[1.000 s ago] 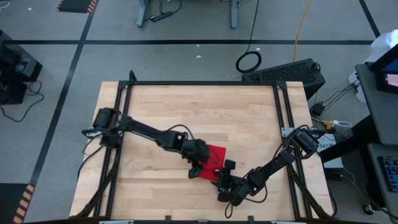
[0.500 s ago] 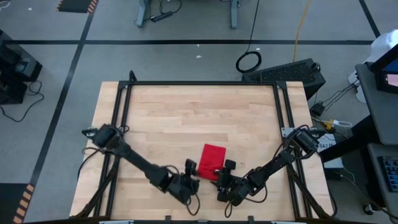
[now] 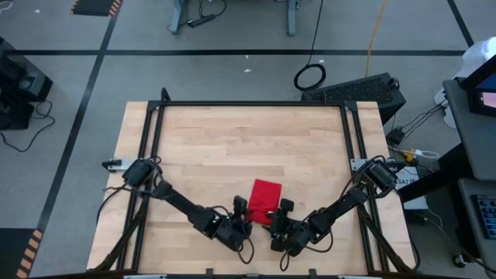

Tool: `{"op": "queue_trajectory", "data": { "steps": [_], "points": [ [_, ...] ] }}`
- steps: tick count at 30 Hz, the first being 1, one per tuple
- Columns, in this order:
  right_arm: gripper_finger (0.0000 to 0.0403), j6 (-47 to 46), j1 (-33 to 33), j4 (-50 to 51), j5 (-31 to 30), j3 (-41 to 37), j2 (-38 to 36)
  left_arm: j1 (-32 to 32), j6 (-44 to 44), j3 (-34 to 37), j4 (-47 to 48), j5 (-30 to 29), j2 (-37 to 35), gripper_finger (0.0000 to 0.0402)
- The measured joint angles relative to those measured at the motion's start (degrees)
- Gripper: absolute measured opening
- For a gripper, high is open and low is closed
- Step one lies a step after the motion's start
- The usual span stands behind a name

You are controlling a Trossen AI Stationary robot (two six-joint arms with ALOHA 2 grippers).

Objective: Roll napkin
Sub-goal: Roll the red napkin

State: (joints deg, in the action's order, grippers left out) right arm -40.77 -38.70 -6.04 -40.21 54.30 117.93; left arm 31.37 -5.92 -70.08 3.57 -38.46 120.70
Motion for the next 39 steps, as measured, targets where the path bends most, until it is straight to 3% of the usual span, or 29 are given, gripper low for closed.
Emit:
{"op": "queue_trajectory", "data": {
  "steps": [5, 7, 13, 19, 24, 31, 39],
  "points": [
    [0.0196, -0.1, 0.0, 0.0, 0.0, 0.0, 0.0, -2.0, 2.6, -0.2, 0.6, 9.1, -0.3, 0.0196],
    [0.0196, -0.4, 0.0, 0.0, 0.0, 0.0, 0.0, -2.7, 5.3, -0.2, 1.1, 9.7, -0.3, 0.0191],
    [0.0196, -0.6, 0.0, 0.0, 0.0, 0.0, 0.0, -2.1, 5.2, -0.1, 3.4, 6.6, -1.4, 0.0181],
    [0.0196, -1.1, 0.0, 0.0, 0.1, 0.0, 0.0, 1.6, 4.3, 0.1, 4.8, 6.1, -5.9, 0.0206],
    [0.0196, -1.4, 0.0, -0.1, 0.1, 0.0, 0.0, 4.5, 1.2, 0.0, 4.2, 5.3, -5.0, 0.0214],
    [0.0196, -1.9, 0.0, -0.2, 0.1, 0.0, 0.0, 3.4, 0.5, 0.1, 4.0, 1.2, -2.9, 0.0214],
    [0.0196, -1.9, 0.0, -0.2, 0.1, 0.0, 0.0, 0.5, -0.6, 0.1, 4.3, 3.4, -2.8, 0.0214]
  ]
}}
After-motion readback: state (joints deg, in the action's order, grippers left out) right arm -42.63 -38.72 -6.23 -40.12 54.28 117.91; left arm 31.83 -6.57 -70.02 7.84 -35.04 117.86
